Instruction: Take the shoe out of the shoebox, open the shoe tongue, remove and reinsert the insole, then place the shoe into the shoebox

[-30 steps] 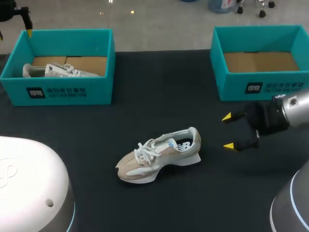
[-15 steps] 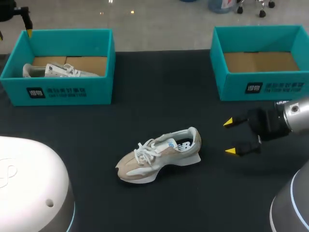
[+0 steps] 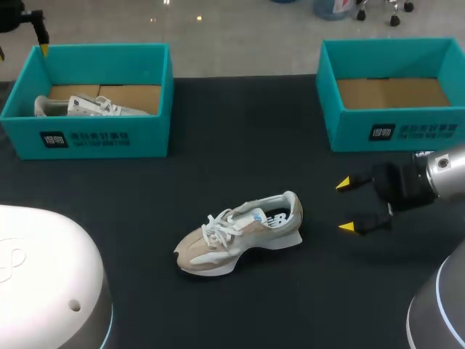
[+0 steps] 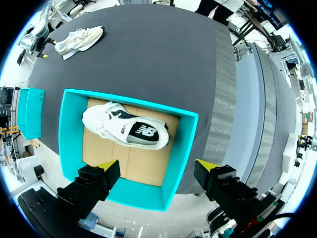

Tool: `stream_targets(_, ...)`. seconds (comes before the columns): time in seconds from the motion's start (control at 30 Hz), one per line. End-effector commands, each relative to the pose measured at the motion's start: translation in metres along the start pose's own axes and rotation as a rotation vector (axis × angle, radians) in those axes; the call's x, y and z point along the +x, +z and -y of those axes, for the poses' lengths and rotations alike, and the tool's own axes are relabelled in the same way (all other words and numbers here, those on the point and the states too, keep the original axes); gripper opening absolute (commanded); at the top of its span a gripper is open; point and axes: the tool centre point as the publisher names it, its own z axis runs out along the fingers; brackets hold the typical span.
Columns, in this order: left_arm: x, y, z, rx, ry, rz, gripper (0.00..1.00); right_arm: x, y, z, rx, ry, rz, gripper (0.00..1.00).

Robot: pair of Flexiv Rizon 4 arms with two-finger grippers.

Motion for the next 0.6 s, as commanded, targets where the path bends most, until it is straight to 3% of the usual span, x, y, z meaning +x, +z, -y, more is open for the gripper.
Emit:
stream_targets(0.03,0.0,0.0,0.001,-0.001,0.0,-0.002,1.0,0.0,0.004,-0.002,0.013,-0.006,-0.012,1.0)
stream_targets(0.37,0.0,0.0,0.001,-0.001,0.0,-0.002,1.0,-0.002,0.03,-0.019,0.023,-0.081,-0.074,1.0)
stream_targets(0.6,0.0,0.0,0.001,-0.001,0.0,-0.002,1.0,-0.005,0.046,-0.019,0.034,-0.103,-0.116,1.0)
